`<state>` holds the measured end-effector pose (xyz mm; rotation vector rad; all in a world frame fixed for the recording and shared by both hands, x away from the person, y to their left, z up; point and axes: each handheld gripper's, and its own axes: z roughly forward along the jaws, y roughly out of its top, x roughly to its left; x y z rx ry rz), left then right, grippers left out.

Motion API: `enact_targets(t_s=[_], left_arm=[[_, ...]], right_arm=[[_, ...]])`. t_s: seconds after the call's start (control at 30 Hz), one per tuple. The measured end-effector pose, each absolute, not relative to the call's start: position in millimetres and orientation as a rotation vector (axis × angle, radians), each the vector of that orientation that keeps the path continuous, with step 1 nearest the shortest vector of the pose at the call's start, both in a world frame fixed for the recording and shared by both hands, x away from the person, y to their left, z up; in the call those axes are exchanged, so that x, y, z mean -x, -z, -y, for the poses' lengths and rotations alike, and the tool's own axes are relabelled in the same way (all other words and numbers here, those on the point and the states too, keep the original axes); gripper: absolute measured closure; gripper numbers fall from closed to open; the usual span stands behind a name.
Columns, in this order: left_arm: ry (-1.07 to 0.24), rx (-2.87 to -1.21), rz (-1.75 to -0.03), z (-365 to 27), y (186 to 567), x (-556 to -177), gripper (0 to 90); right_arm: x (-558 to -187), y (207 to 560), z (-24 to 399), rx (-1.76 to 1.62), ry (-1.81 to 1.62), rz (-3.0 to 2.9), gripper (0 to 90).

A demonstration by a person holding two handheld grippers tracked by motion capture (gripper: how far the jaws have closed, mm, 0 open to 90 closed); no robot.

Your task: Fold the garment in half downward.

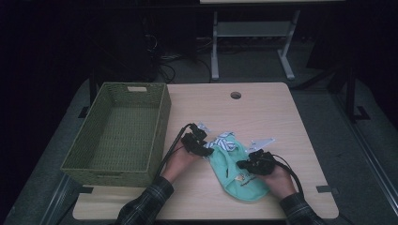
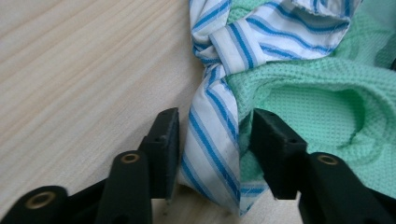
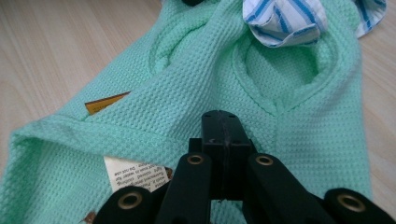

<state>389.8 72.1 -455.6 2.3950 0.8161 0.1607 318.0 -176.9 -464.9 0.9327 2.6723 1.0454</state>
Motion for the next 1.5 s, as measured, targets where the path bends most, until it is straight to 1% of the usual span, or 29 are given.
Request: enact_targets(t_s=[0.07, 0.17, 0.23, 0.3, 0.37, 0.5, 0.63, 0.9, 1.23, 1.37, 1.5], left_arm=[[-0.170, -2.404, -0.811, -72, 455, -389, 58.2], [-0.172, -2.416, -0.798, -72, 455, -389, 70.1], [-0.154, -2.408, -0.801, -73, 455, -390, 76.3], [-0.130, -2.398, -0.804, -74, 455, -391, 81.1], [-0.111, -2.397, -0.808, -74, 455, -391, 83.1], [-0.106, -2.389, -0.808, -75, 455, -391, 84.2], [-0.108, -2.367, -0.795, -78, 447, -390, 84.3], [-0.123, -2.278, -0.753, -80, 415, -381, 84.4], [-0.123, -2.201, -0.711, -84, 389, -373, 84.5], [-0.141, -2.199, -0.690, -85, 381, -370, 84.5], [-0.148, -2.204, -0.687, -86, 381, -370, 84.5]], right_arm=[[-318, 465, 176, -0.934, -1.051, -2.669, 89.8], [-318, 466, 177, -0.945, -1.059, -2.674, 89.8], [-318, 466, 177, -0.950, -1.062, -2.673, 89.8], [-318, 466, 177, -0.948, -1.059, -2.673, 89.9], [-318, 466, 177, -0.942, -1.056, -2.672, 89.8], [-318, 466, 177, -0.949, -1.058, -2.672, 89.8], [-318, 466, 177, -0.951, -1.057, -2.672, 89.8], [-322, 465, 173, -0.959, -1.054, -2.669, 89.8], [-340, 466, 158, -0.962, -1.047, -2.656, 89.8], [-351, 466, 149, -0.961, -1.059, -2.647, 89.9], [-354, 463, 147, -0.944, -1.064, -2.653, 89.7]])
